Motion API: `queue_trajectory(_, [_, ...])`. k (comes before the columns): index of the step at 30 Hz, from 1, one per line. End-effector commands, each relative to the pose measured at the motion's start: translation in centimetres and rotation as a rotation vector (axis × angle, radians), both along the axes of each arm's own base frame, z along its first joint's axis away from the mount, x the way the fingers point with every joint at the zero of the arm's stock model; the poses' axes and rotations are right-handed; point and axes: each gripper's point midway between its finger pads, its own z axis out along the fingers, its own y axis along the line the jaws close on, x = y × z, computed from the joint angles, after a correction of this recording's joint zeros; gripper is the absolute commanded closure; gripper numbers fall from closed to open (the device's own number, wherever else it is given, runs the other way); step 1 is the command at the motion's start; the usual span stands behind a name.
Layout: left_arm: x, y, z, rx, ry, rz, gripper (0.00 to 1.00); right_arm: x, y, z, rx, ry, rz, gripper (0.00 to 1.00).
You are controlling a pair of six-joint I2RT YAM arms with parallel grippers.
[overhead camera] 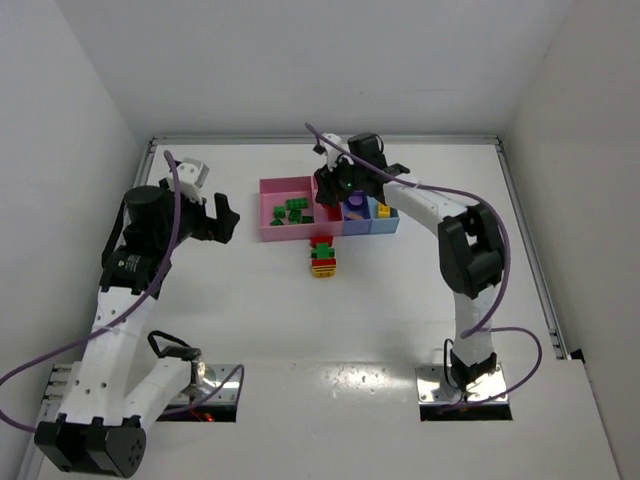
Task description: Sort the legos into containers by color
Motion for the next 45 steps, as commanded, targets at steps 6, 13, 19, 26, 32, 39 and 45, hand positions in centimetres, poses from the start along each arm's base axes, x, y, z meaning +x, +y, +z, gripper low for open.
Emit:
queue_trajectory(6, [0.9, -2.1, -1.8, 0.015, 0.047, -0.155, 0.04, 2.5, -0.3, -0.5, 0.052, 0.026, -0.036, 0.79])
queue_trajectory(13, [0.5, -4.4, -4.8, -0.079, 0.095, -0.138, 0.02, 1.0, -0.1, 1.6, 0.149, 0.039, -0.029, 0.2])
queue_trajectory(19, [-0.6, -9.2, -7.7, -0.05, 0.159, -0.171, 0.02, -1.6, -0.8, 8.9, 0.269, -0.026, -0.061, 0.08])
queue_trajectory(26, [0.4, -14.8, -11.2, -0.019, 0.278, -0.176, 0.07, -5.2, -6.7, 15.9, 0.271, -0.17, -0.216, 0.08])
queue_trajectory(32, [1.9, -19.3, -15.3, 0.018, 0.377, -0.075, 0.08, -8.0, -13.3, 15.1, 0.153, -0.243, -0.373, 0.07])
queue_trajectory(39, [3.6, -24.0, -16.2, 0.008, 0.386, -0.013, 0.11, -8.8, -16.3, 13.8, 0.172, -0.211, -0.42, 0.07])
queue_trajectory(45, [4.5, -24.2, -19.1, 0.033, 0.443, 0.07, 0.24, -8.7, -16.5, 13.5, 0.191, -0.184, -0.419, 0.07])
